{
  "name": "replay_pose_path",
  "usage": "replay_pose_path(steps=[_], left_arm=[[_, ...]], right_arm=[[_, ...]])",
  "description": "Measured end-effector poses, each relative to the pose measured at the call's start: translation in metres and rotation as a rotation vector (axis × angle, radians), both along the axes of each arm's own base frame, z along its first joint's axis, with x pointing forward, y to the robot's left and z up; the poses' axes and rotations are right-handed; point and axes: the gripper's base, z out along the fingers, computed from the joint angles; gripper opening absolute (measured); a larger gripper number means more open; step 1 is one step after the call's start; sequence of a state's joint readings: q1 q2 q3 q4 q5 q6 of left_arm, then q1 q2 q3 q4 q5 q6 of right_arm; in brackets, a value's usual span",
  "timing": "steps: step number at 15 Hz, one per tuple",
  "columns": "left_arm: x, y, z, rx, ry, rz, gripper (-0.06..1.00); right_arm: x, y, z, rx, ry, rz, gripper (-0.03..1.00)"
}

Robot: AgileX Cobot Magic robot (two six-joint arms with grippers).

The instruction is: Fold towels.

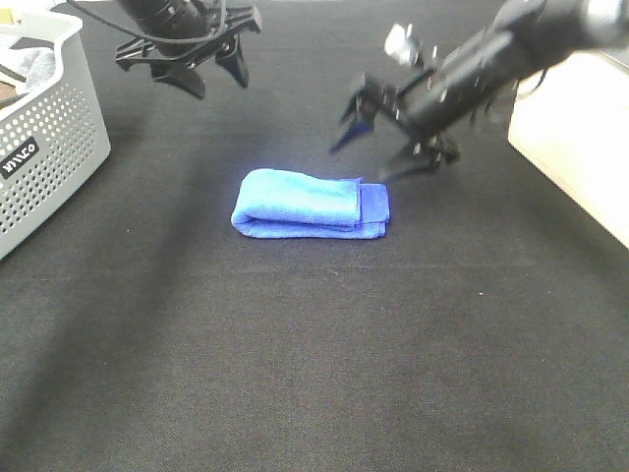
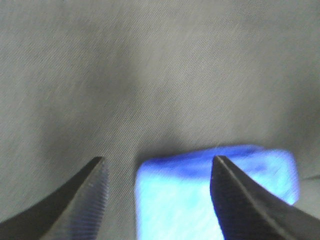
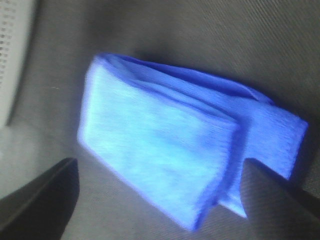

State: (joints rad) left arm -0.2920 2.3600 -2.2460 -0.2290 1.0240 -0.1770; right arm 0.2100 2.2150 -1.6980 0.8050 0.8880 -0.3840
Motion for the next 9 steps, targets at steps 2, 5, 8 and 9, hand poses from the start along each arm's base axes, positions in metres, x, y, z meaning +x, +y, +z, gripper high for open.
replay_pose_path(steps=[2,5,8,9], left_arm=[[-0.006,0.004,-0.001,0.052,0.061,-0.018,0.58],[-0.022,0.011,0.028,0.108,0.076,-0.061,0.58],[-0.040,0.008,0.060,0.146,0.011,-0.102,0.58],[-0.051,0.006,0.067,0.193,0.000,-0.117,0.58]], right_arm=[[-0.007,-0.003,0.027,-0.023,-0.044,0.030,0.82],[-0.029,-0.011,0.062,-0.106,-0.016,0.111,0.82],[-0.048,-0.016,0.094,-0.138,0.005,0.142,0.82],[-0.055,-0.020,0.105,-0.163,0.005,0.145,0.82]])
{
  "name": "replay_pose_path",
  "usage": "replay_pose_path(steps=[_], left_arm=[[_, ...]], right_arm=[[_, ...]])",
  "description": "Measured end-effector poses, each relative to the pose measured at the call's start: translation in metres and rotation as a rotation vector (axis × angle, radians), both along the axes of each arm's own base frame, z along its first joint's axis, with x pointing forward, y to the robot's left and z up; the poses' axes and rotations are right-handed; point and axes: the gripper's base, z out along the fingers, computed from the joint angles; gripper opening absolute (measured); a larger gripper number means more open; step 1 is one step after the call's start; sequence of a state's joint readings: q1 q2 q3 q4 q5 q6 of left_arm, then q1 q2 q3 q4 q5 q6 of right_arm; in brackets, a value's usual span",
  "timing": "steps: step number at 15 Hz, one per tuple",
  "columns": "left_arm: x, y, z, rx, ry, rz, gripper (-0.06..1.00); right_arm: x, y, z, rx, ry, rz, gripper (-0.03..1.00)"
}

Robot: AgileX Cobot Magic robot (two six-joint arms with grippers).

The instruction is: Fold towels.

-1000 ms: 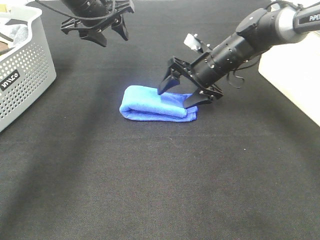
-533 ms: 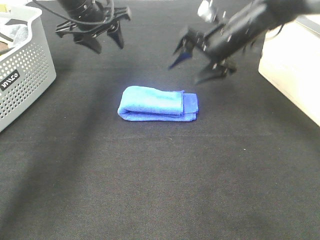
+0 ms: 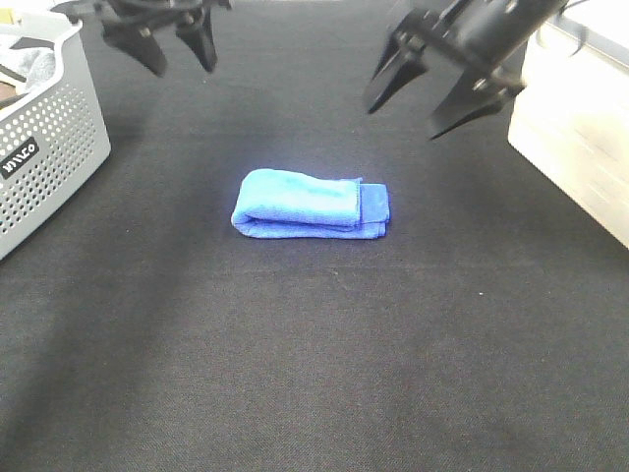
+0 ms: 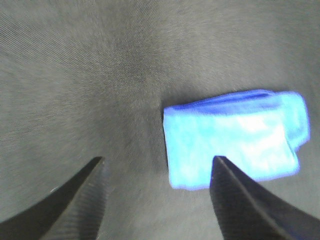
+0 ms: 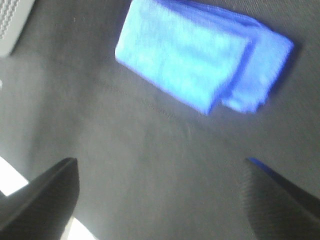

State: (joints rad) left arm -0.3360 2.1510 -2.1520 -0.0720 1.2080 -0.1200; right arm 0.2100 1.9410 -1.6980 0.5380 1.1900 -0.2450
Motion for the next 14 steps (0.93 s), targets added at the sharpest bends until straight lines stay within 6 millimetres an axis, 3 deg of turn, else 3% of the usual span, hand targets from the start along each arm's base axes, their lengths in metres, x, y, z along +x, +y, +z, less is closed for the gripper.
replay_pose_path(steps=[4,7,11,14], left_arm=[[-0.073,-0.002,0.023,0.193,-0.006,-0.058,0.58],[-0.143,0.021,0.047,0.209,-0.018,-0.030,0.58],[-0.241,0.072,0.080,0.137,-0.123,0.012,0.58],[-0.308,0.106,0.077,0.092,-0.201,0.022,0.58]], right_arm=[[-0.039,-0.021,0.051,-0.120,-0.113,-0.041,0.82],[-0.099,-0.038,0.071,-0.164,-0.148,-0.046,0.82],[-0.196,-0.059,0.070,-0.159,-0.185,-0.051,0.82],[-0.263,-0.074,0.056,-0.144,-0.260,-0.065,0.82]])
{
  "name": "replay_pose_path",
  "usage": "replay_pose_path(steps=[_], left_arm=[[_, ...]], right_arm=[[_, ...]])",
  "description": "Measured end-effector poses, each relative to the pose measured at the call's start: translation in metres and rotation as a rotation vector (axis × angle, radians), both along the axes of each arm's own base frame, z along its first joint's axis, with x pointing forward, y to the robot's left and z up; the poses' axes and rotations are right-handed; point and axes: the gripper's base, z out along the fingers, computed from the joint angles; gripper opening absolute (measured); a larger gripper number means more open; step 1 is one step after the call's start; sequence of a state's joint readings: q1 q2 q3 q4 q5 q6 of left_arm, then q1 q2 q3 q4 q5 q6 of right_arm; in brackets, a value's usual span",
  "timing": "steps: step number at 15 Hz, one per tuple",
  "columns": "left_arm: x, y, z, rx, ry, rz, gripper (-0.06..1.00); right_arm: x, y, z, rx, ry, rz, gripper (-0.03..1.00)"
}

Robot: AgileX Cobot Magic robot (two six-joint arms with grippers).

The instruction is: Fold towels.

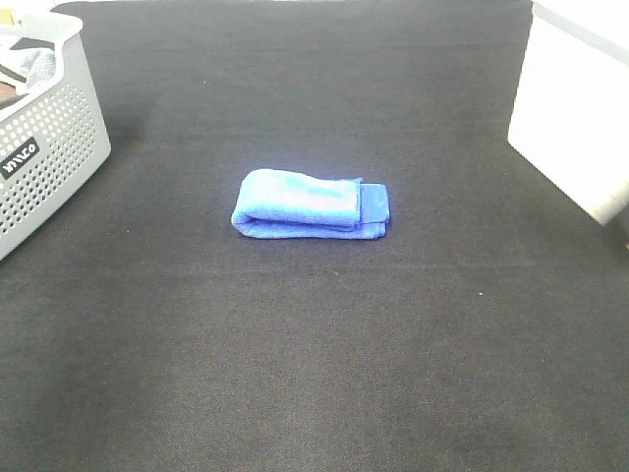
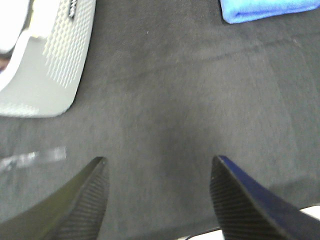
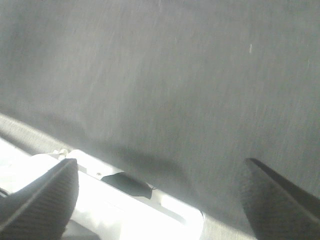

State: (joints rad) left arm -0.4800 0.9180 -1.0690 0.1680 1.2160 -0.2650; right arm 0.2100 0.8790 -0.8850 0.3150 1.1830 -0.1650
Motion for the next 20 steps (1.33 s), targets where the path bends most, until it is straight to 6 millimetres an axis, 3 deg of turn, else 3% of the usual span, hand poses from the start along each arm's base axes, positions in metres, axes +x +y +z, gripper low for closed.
replay_pose_path(steps=[3,7,10,13,20], left_arm=[[-0.060,0.031,-0.025,-0.027,-0.081,-0.025,0.58],[-0.114,0.053,-0.078,-0.044,-0.166,-0.137,0.58],[-0.124,0.051,-0.094,-0.075,-0.237,-0.251,0.58],[-0.122,0.041,-0.100,-0.108,-0.295,-0.370,0.58],[-0.122,0.039,-0.101,-0.089,-0.310,-0.409,0.58]], right_arm=[[-0.059,-0.014,-0.019,0.002,-0.116,-0.003,0.82],[-0.112,-0.034,-0.046,-0.053,-0.327,-0.030,0.82],[-0.123,-0.041,-0.052,-0.057,-0.399,-0.091,0.82],[-0.122,-0.044,-0.051,-0.060,-0.442,-0.137,0.82],[-0.116,-0.044,-0.057,-0.053,-0.460,-0.154,0.82]])
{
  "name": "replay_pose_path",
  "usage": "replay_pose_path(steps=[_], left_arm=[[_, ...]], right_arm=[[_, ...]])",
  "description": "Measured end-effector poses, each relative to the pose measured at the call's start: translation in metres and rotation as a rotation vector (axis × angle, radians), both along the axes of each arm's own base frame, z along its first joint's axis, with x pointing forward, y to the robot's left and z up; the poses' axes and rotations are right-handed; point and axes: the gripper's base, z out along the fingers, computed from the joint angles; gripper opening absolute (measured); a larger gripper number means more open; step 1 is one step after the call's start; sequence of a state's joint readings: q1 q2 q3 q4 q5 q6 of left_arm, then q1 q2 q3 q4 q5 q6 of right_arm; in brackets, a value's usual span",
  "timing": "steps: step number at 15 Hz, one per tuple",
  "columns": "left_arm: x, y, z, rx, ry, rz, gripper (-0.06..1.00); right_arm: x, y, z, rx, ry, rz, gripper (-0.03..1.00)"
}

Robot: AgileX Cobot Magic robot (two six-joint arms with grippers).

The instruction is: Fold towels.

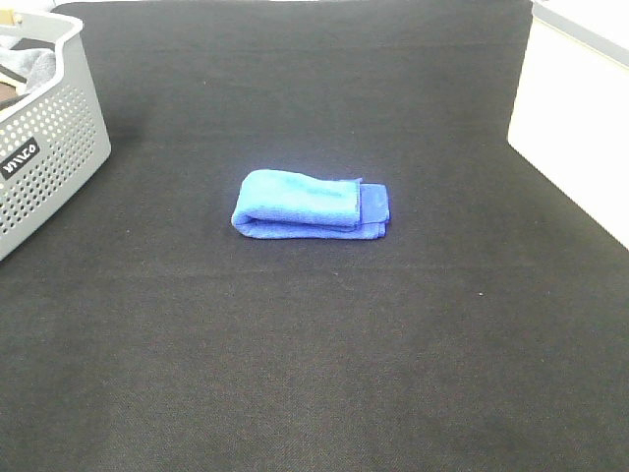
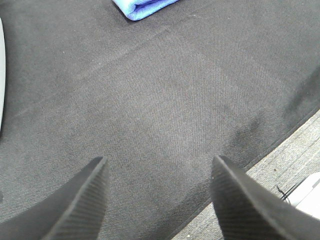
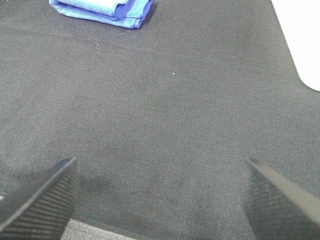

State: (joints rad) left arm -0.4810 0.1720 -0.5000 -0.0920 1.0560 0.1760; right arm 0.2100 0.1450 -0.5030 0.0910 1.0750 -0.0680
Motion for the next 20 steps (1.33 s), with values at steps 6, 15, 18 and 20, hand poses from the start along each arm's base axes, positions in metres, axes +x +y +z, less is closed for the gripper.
replay_pose_path(steps=[6,15,18,20], left_arm=[[0.000,0.000,0.000,0.002,-0.001,-0.002,0.58],[-0.017,0.009,0.001,-0.037,-0.144,0.410,0.58],[-0.021,0.009,0.001,-0.041,-0.174,0.457,0.58],[-0.021,0.009,0.001,-0.041,-0.174,0.457,0.58]], right_arm=[[0.000,0.000,0.000,0.000,0.000,0.000,0.82],[-0.004,-0.003,0.001,0.006,-0.037,-0.171,0.82],[-0.019,-0.003,0.001,0.020,-0.135,-0.192,0.82],[-0.021,-0.003,0.001,0.021,-0.150,-0.192,0.82]])
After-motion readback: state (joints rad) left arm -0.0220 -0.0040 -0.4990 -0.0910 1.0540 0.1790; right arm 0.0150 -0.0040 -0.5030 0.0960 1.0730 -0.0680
